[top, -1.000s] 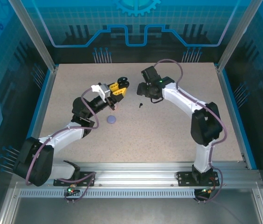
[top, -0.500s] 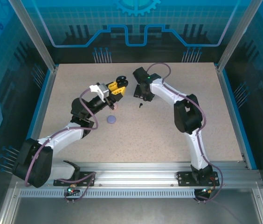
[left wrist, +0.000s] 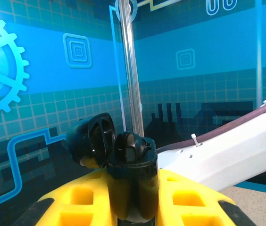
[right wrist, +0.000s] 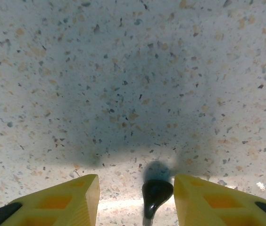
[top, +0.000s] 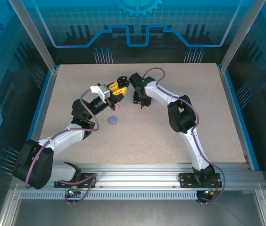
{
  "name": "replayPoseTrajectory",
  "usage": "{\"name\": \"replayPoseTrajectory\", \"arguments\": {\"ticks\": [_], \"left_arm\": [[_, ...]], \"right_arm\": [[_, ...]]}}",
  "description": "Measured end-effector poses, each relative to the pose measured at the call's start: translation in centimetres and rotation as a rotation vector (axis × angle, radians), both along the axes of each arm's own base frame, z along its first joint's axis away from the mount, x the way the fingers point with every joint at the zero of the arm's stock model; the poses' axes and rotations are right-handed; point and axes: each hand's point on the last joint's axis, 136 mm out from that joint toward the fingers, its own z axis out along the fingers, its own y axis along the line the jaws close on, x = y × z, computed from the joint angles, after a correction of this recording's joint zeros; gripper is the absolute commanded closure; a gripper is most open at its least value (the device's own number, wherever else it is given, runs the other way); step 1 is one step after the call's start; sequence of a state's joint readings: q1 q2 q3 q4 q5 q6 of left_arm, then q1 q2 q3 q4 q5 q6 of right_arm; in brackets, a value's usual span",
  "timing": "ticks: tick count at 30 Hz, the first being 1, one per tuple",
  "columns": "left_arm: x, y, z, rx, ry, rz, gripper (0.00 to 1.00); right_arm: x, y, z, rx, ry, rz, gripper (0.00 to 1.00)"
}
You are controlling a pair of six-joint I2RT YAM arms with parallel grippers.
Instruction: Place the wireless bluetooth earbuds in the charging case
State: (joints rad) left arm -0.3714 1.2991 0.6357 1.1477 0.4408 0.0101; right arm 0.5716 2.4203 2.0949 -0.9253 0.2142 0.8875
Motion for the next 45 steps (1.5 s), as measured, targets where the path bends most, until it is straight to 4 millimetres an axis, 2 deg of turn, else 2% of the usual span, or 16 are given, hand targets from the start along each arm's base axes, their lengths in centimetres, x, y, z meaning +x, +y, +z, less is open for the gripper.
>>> {"name": "replayPoseTrajectory", "arguments": {"ticks": [34,45], "left_arm": [[-0.04,0.01,-0.15,0.0,0.002,0.0,1.0],[-0.04,0.01,-0.15,-0.002,0.004,-0.001,1.0]], "right_arm": [[-0.73,0.6,-0.74,-0.033,0.006,0.017,0.63],[-0.8,0.38,-0.87,-0.06,-0.002,0.02,0.76]]}}
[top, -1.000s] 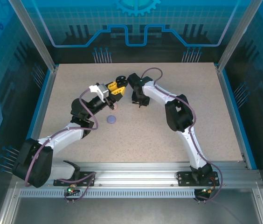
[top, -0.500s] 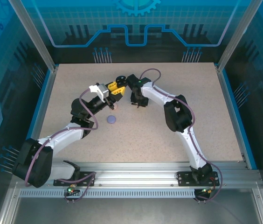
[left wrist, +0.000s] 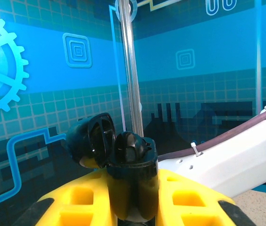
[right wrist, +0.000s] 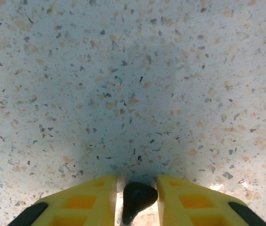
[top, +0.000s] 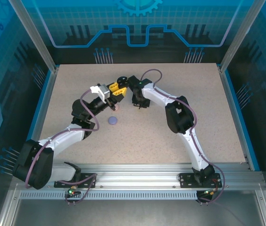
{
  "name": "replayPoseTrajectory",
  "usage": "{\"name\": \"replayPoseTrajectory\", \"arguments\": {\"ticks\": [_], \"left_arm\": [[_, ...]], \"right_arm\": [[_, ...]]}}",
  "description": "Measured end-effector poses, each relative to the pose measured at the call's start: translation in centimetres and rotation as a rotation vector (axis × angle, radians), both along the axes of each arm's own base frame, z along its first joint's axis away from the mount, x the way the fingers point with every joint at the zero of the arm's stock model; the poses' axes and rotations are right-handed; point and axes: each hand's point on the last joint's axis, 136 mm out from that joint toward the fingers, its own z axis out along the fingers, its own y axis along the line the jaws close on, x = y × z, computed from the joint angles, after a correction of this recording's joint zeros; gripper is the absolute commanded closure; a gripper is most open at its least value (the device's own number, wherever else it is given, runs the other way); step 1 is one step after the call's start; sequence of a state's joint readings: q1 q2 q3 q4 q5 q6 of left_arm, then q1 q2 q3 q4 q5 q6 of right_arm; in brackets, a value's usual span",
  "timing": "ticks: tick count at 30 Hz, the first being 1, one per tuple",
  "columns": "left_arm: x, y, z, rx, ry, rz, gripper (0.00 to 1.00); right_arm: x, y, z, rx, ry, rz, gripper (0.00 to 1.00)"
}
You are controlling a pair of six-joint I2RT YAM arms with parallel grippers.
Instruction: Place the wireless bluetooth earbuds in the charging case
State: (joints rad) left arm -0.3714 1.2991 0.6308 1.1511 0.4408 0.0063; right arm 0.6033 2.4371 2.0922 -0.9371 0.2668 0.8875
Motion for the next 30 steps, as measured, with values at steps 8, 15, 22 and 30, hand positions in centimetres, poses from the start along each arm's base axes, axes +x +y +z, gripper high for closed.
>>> {"name": "replayPoseTrajectory", "arguments": {"ticks": [8,15,22,30], "left_arm": [[0.0,0.0,0.0,0.0,0.0,0.0,1.0],[0.0,0.0,0.0,0.001,0.001,0.0,1.0],[0.0,0.0,0.0,0.001,0.001,-0.001,1.0],[0.0,0.0,0.0,0.002,0.001,-0.002,1.0]], "right_arm": [[-0.1,-0.2,0.1,0.023,-0.047,0.007,0.79],[-1.6,-1.7,1.8,0.031,-0.102,0.018,0.8],[-1.7,-2.6,11.7,0.115,-0.331,0.052,0.79],[-3.6,-4.0,26.0,0.266,-0.66,0.109,0.79]]}}
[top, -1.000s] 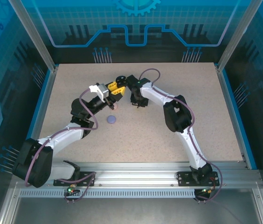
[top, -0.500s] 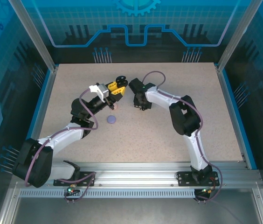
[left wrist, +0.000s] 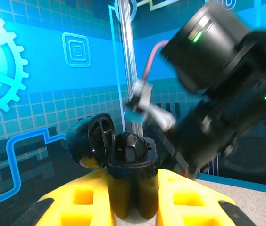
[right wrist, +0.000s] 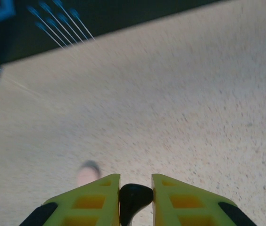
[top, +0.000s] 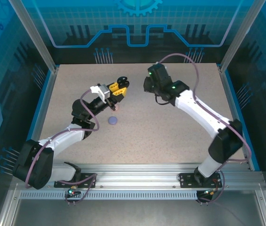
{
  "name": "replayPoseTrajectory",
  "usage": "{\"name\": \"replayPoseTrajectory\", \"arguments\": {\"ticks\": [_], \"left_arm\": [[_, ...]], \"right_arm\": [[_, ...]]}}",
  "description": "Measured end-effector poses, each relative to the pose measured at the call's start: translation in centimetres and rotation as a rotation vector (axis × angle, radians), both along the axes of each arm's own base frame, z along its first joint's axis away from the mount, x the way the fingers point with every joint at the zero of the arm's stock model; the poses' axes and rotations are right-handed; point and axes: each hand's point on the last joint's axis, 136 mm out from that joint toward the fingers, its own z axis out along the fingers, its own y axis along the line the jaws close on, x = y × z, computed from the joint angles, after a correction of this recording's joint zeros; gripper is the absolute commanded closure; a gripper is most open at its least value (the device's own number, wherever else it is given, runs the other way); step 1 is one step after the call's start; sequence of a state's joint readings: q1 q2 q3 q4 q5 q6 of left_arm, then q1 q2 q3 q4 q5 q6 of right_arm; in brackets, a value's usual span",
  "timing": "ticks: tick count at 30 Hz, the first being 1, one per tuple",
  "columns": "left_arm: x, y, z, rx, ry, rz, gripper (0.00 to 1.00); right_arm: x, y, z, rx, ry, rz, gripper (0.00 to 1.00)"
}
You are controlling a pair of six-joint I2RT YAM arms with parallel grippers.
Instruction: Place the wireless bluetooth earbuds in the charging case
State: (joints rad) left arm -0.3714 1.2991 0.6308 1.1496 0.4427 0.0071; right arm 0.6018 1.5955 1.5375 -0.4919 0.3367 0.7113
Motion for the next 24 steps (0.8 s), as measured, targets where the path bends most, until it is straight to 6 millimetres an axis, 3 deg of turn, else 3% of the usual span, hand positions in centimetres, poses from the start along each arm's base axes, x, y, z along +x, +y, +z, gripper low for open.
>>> {"name": "replayPoseTrajectory", "arguments": {"ticks": [4,7,13,18,24], "left_arm": [[-0.2,-0.2,-0.1,0.007,-0.003,-0.018,1.0],[-0.6,-0.5,-0.1,0.015,-0.006,-0.041,1.0],[-1.0,-1.3,0.3,0.029,-0.017,-0.105,1.0],[-1.3,-2.0,0.9,0.033,-0.018,-0.16,1.0],[-1.6,-2.6,0.7,0.047,0.008,-0.216,1.0]], "right_arm": [[-1.5,-0.6,5.8,0.051,-0.149,0.037,0.78],[-3.1,-0.3,9.0,0.067,-0.248,0.089,0.78],[-6.8,2.1,13.2,0.094,-0.414,0.248,0.78],[-8.6,3.7,14.0,0.095,-0.502,0.355,0.79],[-10.1,5.6,12.8,0.068,-0.551,0.471,0.79]]}}
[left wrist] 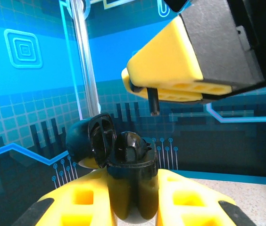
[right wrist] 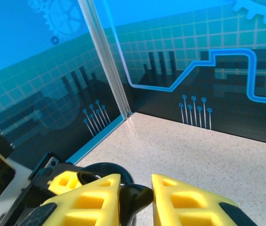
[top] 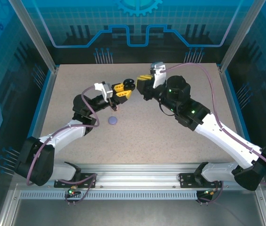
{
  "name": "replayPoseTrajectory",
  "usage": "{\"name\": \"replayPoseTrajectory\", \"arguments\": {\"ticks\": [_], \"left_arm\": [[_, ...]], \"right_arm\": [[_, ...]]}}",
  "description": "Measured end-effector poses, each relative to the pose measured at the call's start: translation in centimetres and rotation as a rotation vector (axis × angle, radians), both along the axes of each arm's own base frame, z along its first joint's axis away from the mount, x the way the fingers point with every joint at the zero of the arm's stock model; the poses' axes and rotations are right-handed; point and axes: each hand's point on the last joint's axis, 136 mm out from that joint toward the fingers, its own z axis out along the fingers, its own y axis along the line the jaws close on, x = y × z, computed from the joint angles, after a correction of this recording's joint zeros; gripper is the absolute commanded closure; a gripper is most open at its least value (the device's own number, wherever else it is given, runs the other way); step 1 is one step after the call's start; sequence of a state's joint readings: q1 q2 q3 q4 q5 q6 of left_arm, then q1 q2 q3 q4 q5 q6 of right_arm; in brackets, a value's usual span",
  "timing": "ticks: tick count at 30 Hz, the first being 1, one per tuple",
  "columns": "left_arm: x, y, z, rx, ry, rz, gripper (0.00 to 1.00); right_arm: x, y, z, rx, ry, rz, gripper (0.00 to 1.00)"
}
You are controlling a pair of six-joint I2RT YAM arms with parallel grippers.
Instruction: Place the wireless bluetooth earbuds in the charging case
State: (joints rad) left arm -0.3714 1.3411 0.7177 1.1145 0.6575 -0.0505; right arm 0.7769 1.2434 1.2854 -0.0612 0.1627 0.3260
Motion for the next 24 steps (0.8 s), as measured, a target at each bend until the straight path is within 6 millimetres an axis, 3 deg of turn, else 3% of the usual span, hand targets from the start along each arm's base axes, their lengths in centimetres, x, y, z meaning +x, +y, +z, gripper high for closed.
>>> {"name": "replayPoseTrajectory", "arguments": {"ticks": [10,24], "left_arm": [[-0.2,-0.3,-0.4,0.015,0.01,-0.03,1.0],[-0.2,-0.4,-0.3,0.014,0.008,-0.031,1.0]], "right_arm": [[-1.2,1.3,0.5,-0.005,-0.054,0.084,0.79],[-1.2,2.0,-0.1,-0.014,-0.04,0.111,0.8]]}}
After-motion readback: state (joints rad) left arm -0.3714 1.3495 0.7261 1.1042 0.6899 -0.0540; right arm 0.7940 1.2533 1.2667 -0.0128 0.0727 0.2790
